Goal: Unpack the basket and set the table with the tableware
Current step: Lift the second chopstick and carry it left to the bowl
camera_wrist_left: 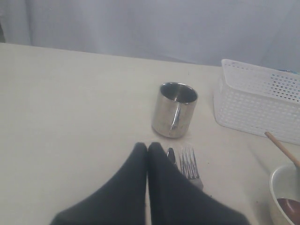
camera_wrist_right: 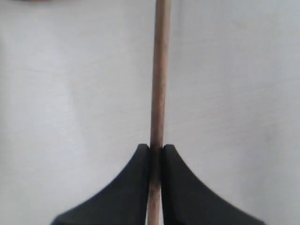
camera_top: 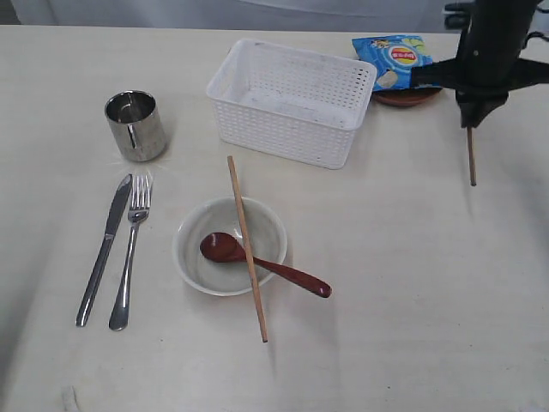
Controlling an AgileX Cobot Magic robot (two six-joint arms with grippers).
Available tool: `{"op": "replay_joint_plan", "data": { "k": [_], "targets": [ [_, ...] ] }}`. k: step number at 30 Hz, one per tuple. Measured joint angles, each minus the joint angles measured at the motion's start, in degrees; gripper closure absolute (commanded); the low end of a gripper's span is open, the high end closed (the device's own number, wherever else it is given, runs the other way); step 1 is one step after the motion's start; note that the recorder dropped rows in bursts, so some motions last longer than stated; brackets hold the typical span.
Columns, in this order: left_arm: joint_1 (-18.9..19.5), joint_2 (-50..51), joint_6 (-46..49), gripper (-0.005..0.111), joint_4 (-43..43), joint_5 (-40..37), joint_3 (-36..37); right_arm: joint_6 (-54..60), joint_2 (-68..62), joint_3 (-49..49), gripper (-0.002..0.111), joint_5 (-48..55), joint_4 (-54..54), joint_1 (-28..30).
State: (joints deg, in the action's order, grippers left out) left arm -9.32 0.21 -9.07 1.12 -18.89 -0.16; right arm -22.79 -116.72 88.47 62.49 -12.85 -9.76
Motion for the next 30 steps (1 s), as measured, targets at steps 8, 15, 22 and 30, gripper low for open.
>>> {"op": "replay_joint_plan", "data": {
  "k": [8,15,22,30],
  "targets": [
    [0.0,0.0,0.0,0.107,0.0,0.0,0.0,11.8,12.0,0.0,0.109,-1.9,21.2,-5.3],
    [0.0,0.0,0.0,0.107,0.0,0.0,0.0,15.0,13.0,0.0,0.109,-2.2,25.3,-22.0],
    [0.0,0.0,0.0,0.107,0.0,0.0,0.0,14.0,10.0,0.0,0.109,-2.2,25.2,-33.9],
    [0.0,0.0,0.0,0.107,0.0,0.0,0.0,11.8,8.1,-5.5,0.109,-3.7,25.2,-39.8]
  ]
}}
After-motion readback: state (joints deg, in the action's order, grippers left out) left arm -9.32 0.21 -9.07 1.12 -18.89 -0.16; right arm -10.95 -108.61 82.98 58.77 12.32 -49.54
